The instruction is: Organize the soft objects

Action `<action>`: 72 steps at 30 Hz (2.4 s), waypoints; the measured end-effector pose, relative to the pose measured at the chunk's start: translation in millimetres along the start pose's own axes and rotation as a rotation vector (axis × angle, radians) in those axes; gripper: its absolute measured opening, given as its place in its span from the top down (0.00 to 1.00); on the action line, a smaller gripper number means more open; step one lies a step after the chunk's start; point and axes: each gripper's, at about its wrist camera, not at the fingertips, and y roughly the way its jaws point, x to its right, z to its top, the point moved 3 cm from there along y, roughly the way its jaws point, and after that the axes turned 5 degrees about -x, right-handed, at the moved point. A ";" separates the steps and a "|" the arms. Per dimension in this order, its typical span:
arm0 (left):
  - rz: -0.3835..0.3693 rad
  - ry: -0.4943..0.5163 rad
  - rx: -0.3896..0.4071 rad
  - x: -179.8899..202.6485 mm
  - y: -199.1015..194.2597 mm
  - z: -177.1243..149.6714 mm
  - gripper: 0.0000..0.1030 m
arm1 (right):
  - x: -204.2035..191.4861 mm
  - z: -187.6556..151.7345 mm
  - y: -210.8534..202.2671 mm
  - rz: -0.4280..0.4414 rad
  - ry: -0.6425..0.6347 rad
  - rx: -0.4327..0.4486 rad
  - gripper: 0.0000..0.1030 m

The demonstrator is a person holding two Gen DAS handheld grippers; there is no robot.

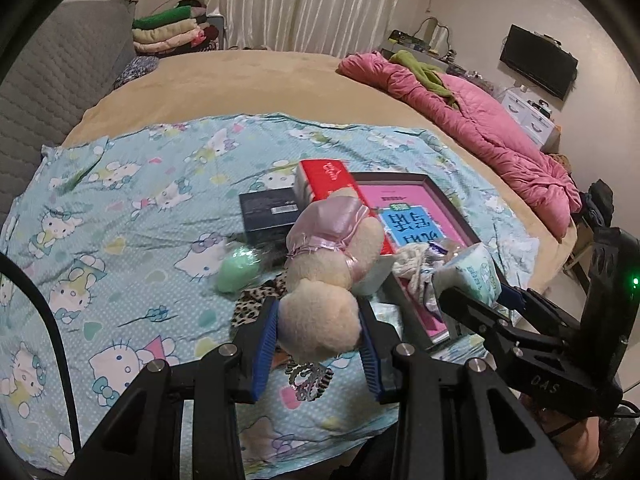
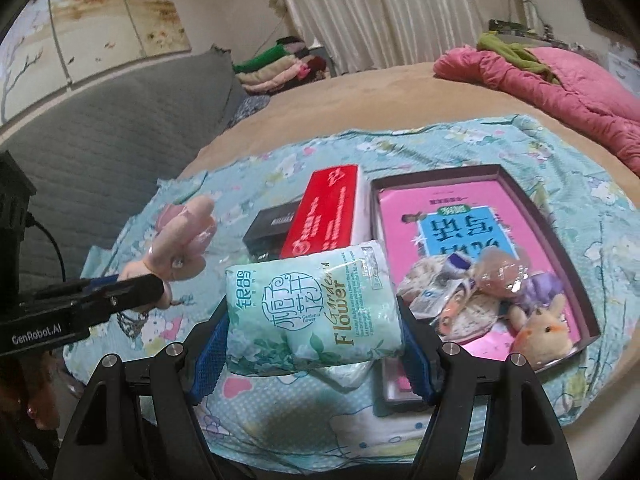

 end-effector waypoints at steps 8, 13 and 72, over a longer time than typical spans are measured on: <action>-0.026 0.043 0.007 35.6 -1.0 6.2 0.63 | 21.2 11.5 -24.3 -0.029 0.035 0.060 0.27; -0.040 0.062 0.011 53.5 -0.5 10.1 0.63 | 34.1 16.7 -38.9 -0.042 0.059 0.088 0.27; -0.113 0.218 -0.119 179.9 102.9 12.2 0.63 | 159.2 24.6 -83.9 -0.250 0.183 0.166 0.26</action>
